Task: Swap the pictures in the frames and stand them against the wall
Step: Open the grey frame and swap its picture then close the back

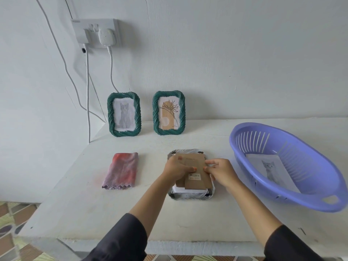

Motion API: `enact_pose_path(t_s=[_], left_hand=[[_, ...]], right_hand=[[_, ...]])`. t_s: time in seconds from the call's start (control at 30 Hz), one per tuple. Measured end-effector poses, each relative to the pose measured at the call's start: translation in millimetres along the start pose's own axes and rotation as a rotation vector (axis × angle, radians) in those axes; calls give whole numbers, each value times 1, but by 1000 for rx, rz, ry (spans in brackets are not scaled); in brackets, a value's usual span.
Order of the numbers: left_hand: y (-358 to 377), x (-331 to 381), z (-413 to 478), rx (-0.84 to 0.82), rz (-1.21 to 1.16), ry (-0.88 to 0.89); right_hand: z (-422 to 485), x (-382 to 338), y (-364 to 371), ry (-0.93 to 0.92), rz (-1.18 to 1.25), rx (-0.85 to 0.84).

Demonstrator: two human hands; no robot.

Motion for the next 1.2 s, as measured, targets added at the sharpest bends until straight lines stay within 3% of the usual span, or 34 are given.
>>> enact_pose_path(t_s=[0.57,0.9,1.2], left_hand=[[-1,0,0,39,121,-3],[-12,-5,-10,123,441,32],[-16,-15,-6,108,453,2]], right_hand=[[12,2,7,10,-97,-44],[9,-4,7,2,-197,-7],[8,-11,8,26,-329,3]])
Point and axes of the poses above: each hand's wrist, its own z-axis towards the middle knuckle, its own y-axis out of the palm, x = y × z, the point moved 7 cm from there along z, towards the middle knuckle
